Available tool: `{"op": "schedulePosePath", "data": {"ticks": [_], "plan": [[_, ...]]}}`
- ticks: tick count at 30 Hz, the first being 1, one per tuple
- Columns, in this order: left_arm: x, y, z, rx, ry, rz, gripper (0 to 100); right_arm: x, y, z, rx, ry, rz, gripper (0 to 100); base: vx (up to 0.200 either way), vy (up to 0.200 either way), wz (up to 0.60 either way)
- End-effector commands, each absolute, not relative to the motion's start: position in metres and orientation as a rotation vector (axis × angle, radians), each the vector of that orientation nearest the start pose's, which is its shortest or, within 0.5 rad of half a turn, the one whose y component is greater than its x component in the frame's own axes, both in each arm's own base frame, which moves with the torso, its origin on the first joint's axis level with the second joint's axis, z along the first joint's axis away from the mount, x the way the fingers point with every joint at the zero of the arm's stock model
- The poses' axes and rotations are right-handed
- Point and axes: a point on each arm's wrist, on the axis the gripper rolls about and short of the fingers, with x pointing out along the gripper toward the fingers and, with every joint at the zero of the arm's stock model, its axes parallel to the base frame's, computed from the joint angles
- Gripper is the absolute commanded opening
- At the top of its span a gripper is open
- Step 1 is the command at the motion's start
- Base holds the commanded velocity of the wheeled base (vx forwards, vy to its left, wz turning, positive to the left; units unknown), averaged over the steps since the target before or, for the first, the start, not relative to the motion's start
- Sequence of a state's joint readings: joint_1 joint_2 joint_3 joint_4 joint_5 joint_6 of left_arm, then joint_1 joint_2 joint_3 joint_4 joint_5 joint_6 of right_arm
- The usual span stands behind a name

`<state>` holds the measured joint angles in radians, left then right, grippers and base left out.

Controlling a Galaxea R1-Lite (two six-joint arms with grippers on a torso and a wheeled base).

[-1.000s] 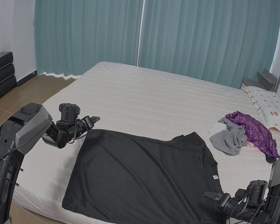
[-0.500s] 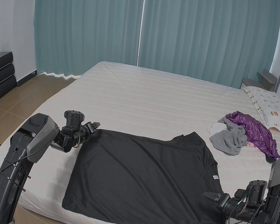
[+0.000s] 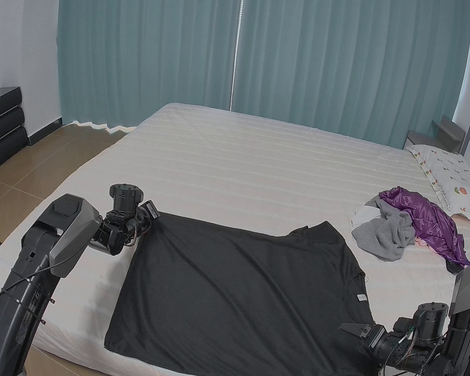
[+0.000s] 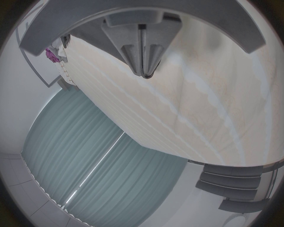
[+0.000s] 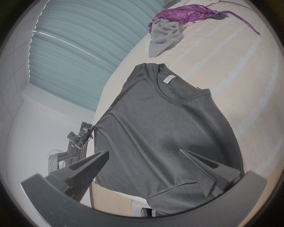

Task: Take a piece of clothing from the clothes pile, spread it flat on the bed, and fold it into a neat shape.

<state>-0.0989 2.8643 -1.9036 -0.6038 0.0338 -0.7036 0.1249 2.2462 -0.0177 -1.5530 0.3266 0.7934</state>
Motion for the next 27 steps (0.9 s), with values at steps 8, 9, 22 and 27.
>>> {"op": "schedulePosePath", "data": {"ticks": [8,9,22,27], "plan": [[0.550,-0.051,-0.053,-0.683,0.305,0.097,0,0.223,0.034,-0.012,0.820,0.780,0.147,100,0.000,0.000,0.00],[0.550,-0.051,-0.053,-0.685,0.303,0.097,0,0.226,0.034,-0.011,0.819,0.767,0.148,100,0.000,0.000,0.00],[0.549,-0.057,-0.050,-0.676,0.307,0.098,0,0.339,0.032,-0.017,0.768,0.506,0.077,100,0.000,0.000,0.00],[0.547,-0.064,-0.049,-0.671,0.315,0.089,0,0.395,0.028,-0.030,0.725,0.545,0.037,100,0.000,0.000,0.00]]}}
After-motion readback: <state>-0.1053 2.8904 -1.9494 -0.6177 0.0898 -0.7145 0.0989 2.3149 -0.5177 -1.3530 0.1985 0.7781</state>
